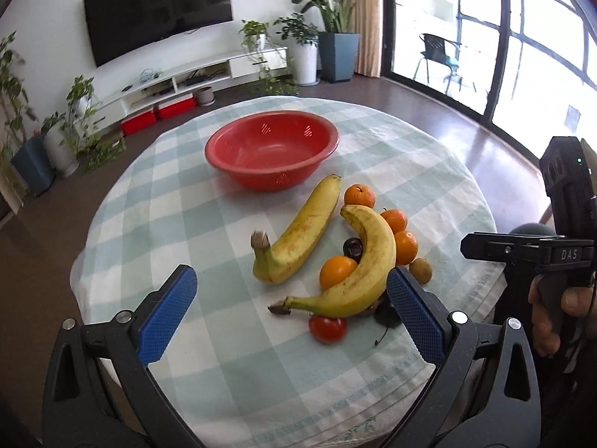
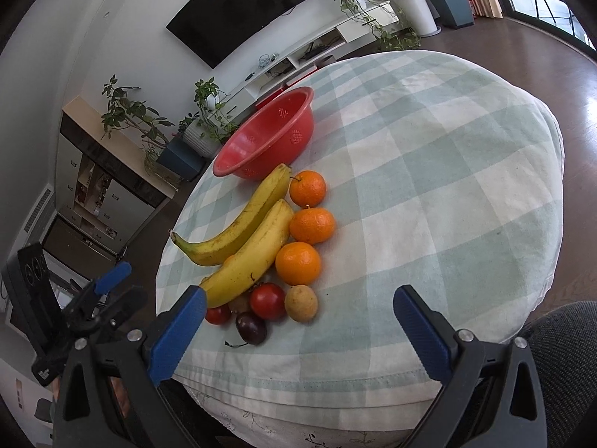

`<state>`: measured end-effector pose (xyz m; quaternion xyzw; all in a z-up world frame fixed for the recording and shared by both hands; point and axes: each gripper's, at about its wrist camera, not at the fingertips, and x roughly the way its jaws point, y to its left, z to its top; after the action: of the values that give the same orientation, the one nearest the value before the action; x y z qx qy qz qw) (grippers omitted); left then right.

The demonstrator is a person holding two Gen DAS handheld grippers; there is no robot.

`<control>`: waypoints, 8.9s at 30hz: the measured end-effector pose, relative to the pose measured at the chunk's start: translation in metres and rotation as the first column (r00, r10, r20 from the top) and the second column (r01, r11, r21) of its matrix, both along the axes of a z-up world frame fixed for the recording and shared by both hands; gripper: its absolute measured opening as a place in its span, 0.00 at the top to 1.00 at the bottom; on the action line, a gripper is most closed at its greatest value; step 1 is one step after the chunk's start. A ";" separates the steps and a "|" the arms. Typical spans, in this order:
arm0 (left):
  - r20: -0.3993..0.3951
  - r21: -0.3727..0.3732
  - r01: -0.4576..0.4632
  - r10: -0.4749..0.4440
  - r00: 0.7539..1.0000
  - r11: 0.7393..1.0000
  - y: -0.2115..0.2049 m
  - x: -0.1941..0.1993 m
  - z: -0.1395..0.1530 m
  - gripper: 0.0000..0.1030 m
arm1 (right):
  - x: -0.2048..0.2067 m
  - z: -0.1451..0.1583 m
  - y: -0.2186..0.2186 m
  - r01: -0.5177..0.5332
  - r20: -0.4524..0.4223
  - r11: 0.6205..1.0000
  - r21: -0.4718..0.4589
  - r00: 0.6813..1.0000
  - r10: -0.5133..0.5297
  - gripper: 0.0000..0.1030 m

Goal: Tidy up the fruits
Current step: 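Reach the left tool to the straight yellow banana and close on it, then lift the banana with the left tool while the right tool grasps a mandarin orange, then carry banana and orange into the red bowl and open both tools, then move the right tool to the curved banana and close on it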

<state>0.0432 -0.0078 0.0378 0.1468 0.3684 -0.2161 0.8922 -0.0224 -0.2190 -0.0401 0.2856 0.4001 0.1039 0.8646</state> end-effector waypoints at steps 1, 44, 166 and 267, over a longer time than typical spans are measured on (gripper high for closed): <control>0.005 0.051 0.030 -0.031 1.000 0.998 -0.009 0.008 0.005 0.00 | 0.002 -0.003 0.000 -0.001 -0.001 1.000 0.001 1.000 0.001 0.01; -0.495 0.398 0.414 -0.188 0.848 0.819 -0.102 0.156 -0.112 0.64 | 0.014 -0.008 -0.001 -0.073 0.057 0.997 0.030 0.996 0.071 0.12; -0.214 -0.070 0.013 -0.028 0.976 0.997 -0.022 0.234 0.009 0.70 | 0.255 0.069 0.045 -0.262 0.006 0.869 -0.419 0.956 0.292 0.60; -0.113 -0.294 -0.151 0.123 0.986 0.944 0.033 -0.011 -0.040 0.12 | 0.095 -0.002 0.059 -0.229 -0.266 0.973 0.016 0.937 0.225 0.20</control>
<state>0.0318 0.0249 -0.0024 -0.0273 0.3818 -0.2139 0.8988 0.0722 -0.1596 -0.0425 0.2424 0.5434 0.1607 0.7875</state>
